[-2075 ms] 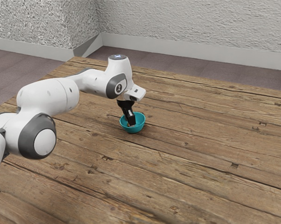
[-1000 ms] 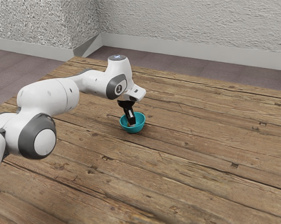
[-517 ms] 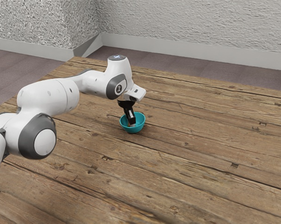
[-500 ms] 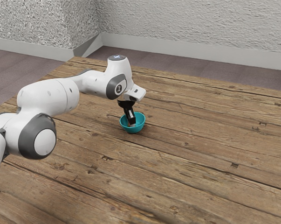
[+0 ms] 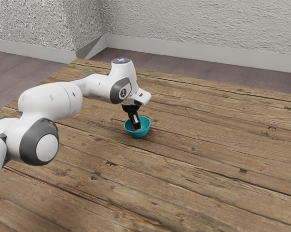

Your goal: Take strawberry from the bowl

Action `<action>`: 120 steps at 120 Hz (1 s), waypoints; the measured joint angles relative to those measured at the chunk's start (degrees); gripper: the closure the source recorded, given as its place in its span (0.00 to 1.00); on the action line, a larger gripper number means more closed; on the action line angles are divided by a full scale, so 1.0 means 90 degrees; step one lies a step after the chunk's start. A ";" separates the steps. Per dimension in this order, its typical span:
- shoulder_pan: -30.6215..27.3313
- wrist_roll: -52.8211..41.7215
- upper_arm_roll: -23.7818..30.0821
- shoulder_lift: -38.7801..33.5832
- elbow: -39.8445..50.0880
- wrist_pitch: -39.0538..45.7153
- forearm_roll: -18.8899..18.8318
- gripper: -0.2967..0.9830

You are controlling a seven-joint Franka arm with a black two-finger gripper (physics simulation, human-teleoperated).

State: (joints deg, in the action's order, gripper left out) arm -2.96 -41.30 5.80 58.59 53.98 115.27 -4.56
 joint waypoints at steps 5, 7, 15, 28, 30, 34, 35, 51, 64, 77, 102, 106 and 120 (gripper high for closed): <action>-0.0002 0.0005 0.0000 0.0010 -0.0005 -0.0003 -0.0003 0.68; -0.0002 0.0007 0.0000 0.0013 -0.0006 -0.0004 -0.0004 0.68; -0.0003 0.0015 0.0000 0.0017 -0.0009 -0.0007 -0.0009 0.68; -0.0003 0.0028 0.0000 0.0012 -0.0009 -0.0009 -0.0011 0.68; -0.0003 0.0031 0.0000 0.0009 -0.0006 -0.0009 -0.0012 0.69; -0.0003 0.0038 0.0000 0.0005 0.0000 -0.0004 -0.0015 0.69; -0.0003 0.0039 0.0000 0.0004 0.0002 -0.0003 -0.0016 0.69; -0.0003 0.0073 0.0000 -0.0028 0.0008 0.0014 -0.0031 0.71; -0.0003 0.0102 -0.0001 -0.0105 0.0008 0.0013 -0.0053 0.72; 0.0012 0.0130 0.0000 -0.0300 0.0023 0.0011 -0.0076 0.73; 0.0354 0.0181 0.0054 -0.0736 0.0009 0.0020 -0.0101 0.75; 0.0450 0.0191 0.0094 -0.0771 -0.0005 0.0027 -0.0102 0.75; 0.0821 0.0242 0.0197 -0.0746 -0.0099 0.0124 -0.0102 0.75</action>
State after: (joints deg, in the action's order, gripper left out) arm 4.43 -39.12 7.57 51.88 53.09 116.39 -5.48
